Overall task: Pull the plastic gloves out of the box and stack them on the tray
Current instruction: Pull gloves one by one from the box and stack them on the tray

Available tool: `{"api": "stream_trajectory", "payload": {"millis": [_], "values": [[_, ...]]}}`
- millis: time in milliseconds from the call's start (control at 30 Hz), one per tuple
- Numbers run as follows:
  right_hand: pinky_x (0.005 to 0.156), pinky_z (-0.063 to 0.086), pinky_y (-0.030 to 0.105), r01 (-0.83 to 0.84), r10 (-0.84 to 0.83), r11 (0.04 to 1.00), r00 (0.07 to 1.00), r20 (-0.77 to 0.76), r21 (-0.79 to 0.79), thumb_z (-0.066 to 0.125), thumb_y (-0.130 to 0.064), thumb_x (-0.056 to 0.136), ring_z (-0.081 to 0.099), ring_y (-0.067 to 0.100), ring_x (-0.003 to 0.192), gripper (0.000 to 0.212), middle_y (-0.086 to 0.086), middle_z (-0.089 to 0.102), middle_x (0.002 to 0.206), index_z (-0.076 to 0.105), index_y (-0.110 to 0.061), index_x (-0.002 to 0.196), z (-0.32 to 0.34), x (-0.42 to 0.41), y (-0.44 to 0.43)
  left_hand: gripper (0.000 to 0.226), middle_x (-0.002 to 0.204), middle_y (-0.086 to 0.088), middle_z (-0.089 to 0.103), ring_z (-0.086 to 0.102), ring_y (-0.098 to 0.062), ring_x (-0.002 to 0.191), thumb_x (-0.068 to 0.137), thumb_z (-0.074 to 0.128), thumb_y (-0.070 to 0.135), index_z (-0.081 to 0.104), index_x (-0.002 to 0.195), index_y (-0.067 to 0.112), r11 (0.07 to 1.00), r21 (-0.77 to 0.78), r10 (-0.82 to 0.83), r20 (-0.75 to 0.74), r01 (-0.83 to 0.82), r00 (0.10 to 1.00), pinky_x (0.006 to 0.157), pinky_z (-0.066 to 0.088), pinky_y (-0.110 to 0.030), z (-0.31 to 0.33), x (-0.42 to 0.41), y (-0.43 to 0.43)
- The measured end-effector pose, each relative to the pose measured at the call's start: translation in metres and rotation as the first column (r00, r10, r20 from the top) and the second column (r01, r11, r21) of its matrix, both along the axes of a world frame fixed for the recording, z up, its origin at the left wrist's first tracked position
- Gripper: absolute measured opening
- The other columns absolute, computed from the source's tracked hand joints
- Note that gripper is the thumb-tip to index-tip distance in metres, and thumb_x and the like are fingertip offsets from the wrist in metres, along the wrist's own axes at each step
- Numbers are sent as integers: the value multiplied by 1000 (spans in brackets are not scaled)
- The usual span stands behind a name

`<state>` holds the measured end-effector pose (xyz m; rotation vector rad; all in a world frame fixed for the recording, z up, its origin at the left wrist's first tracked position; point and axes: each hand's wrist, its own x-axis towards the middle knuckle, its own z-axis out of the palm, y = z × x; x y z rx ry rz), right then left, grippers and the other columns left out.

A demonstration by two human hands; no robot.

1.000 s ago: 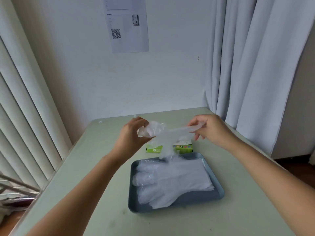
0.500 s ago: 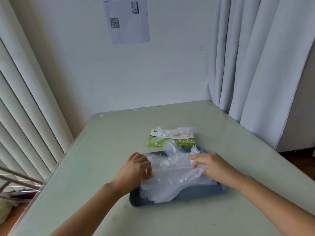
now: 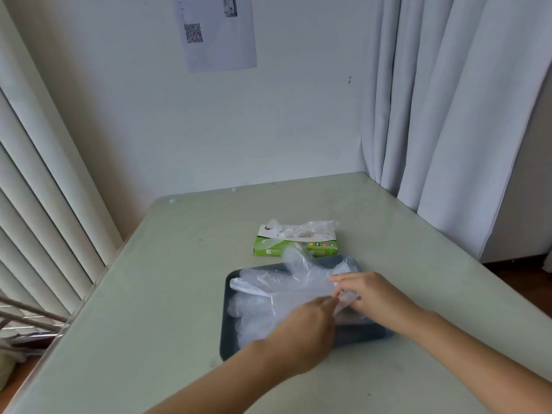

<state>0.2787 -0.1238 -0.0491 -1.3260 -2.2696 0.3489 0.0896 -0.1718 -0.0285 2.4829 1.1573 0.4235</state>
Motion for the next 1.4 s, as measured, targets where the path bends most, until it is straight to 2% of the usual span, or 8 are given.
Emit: {"api": "stream_trajectory", "payload": {"millis": [100, 300, 433, 600, 800, 1167, 1300, 1400], "values": [[85, 25, -6, -11, 13, 999, 998, 53, -38, 63, -5, 85, 53, 1, 114, 19, 4, 61, 129, 76, -12, 98, 2, 1, -2, 45, 116, -11, 65, 64, -22, 103, 86, 35, 4, 63, 121, 5, 948, 317, 90, -159, -36, 983, 93, 44, -24, -13, 1, 1], [102, 19, 3, -50, 65, 990, 992, 112, -130, 72, -31, 84, 22, -2, 138, 25, -14, 42, 143, 74, -23, 107, 10, 9, 1, 37, 138, -24, 34, 32, -41, 130, 101, 32, 22, 32, 139, 21, 975, 163, 223, -726, -153, 650, 107, 19, -60, 10, -24, -6], [117, -4, 27, -103, 132, 982, 974, 185, -158, 42, -91, 60, -18, -2, 141, 71, -33, 19, 142, 73, -38, 96, 23, 8, -1, 34, 122, -6, 58, 54, -24, 114, 105, 26, 28, 54, 122, 17, 931, 227, 358, -711, -285, 606, 88, 38, -32, 21, -39, -5], [113, -13, 16, -123, 149, 986, 954, 261, -113, 43, -40, 99, 29, 12, 141, 34, 0, 57, 133, 67, -16, 98, 22, -1, 7, 26, 113, -4, 62, 60, -20, 103, 96, 36, 6, 57, 110, 12, 901, 290, 428, -475, -322, 769, 70, 38, -24, 37, -25, 3], [119, 10, 23, -133, 167, 975, 968, 187, -180, 49, -16, 96, 44, 11, 126, 28, -3, 56, 129, 53, -24, 123, 16, -6, 3, 60, 158, -7, 20, 19, -19, 145, 94, 33, -4, 19, 151, 9, 989, 89, 142, -260, -122, 955, 115, 16, -23, 10, -5, 41], [110, -20, 26, -12, 176, 967, 759, 627, -256, 17, -87, 58, -6, 9, 147, 107, -1, -6, 161, 5, -36, 152, 22, 2, 9, 80, 157, 4, -24, -24, -31, 143, 90, 17, 71, -16, 150, 31, 906, -76, 335, -470, -416, 816, 108, -8, -64, -31, -28, 31], [117, 10, 26, 23, 102, 952, 917, 385, -307, 65, -58, 79, 18, 1, 136, 61, -14, 42, 145, 53, -30, 132, 44, 6, 20, 90, 156, 1, -27, -25, -35, 142, 84, 17, 78, -18, 150, 28, 875, -84, 375, -505, -476, 778, 108, -8, -66, -27, -27, 25], [84, 39, 30, 199, -199, 971, 980, -17, 131, 80, -30, 73, 57, 21, 104, 30, -2, 59, 101, 64, -15, 93, 46, 10, 54, 91, 155, 0, -29, -26, -36, 141, 83, 17, 79, -19, 149, 27, 873, -112, 363, -499, -474, 787, 107, -9, -68, -24, -28, 26]]}}
